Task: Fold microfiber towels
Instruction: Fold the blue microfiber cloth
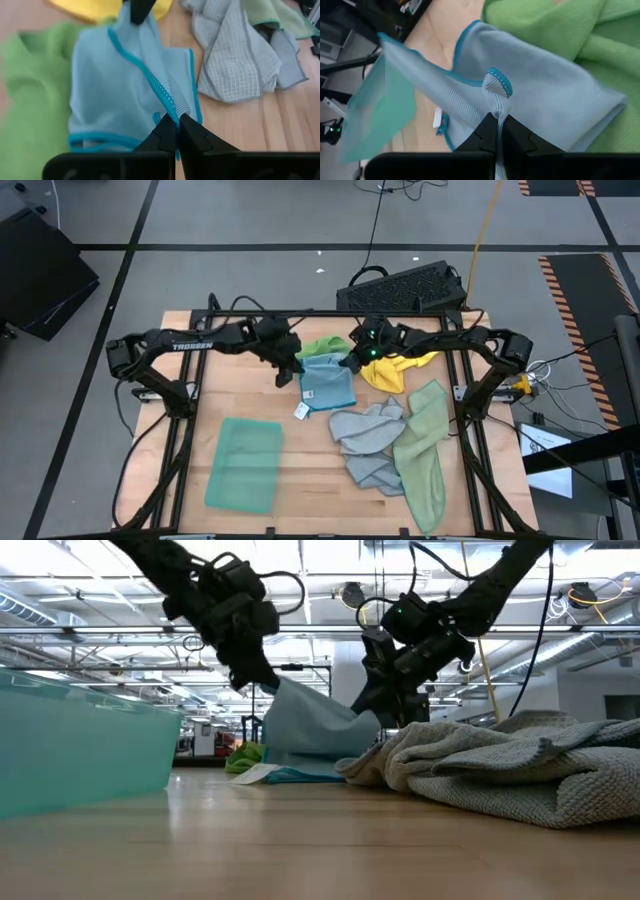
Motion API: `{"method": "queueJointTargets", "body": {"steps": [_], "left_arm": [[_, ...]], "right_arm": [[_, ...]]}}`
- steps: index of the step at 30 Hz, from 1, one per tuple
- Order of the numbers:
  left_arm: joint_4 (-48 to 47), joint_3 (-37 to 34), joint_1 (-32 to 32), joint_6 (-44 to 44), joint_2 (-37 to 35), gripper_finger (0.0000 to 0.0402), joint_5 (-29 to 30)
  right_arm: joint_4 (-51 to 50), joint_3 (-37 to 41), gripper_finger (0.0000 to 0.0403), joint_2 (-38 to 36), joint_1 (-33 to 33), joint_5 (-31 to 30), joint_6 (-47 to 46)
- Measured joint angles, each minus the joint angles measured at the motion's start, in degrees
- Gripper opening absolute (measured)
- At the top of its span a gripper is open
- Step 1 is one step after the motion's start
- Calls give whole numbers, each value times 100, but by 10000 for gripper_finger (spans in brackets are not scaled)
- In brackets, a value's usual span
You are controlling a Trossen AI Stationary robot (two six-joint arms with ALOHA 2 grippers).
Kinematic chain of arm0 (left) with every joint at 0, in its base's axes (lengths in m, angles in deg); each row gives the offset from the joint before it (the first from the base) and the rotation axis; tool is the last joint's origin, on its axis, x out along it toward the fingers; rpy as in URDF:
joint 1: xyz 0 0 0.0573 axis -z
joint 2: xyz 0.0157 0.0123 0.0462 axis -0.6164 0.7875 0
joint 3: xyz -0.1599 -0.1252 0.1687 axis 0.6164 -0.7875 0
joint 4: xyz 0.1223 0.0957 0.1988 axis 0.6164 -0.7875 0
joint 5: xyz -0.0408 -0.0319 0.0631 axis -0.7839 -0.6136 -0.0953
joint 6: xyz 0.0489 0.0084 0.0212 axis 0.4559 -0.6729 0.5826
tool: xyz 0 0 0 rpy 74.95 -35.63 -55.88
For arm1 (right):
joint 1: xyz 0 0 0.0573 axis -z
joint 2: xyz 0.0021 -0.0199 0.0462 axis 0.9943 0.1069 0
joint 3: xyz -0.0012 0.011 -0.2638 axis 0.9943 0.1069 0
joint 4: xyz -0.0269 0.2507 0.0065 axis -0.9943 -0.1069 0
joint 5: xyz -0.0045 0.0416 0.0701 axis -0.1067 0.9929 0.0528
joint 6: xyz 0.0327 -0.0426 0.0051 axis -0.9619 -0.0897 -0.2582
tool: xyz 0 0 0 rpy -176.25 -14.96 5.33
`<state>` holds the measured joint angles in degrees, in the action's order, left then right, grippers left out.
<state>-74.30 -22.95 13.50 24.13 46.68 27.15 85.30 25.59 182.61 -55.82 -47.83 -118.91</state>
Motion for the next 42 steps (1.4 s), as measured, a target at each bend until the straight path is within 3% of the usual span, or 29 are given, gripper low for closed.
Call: {"method": "queueJointTargets", "body": {"steps": [7,11,16,23,31,35,42], "left_arm": [[1041,-750,169,-415,0,10,441],[1231,-866,177,-457,0,6,790],[1429,-566,16,-635,-172,8,1093],[1595,230,-615,-239,-496,8,2203],[1456,370,-1537,-139,-261,7,1411],[1309,371,-1576,-114,-236,4,916],[526,371,-1284,20,-223,4,800]], "right_arm": [[552,372,4,4,-117,101,453],[1056,470,4,9,-161,-364,470],[2430,470,4,9,-4,-705,162],[3389,459,4,9,481,-1222,-101],[3472,441,4,0,854,-1194,47],[3370,446,4,0,858,-1047,65],[2922,457,4,9,718,-1039,179]]}}
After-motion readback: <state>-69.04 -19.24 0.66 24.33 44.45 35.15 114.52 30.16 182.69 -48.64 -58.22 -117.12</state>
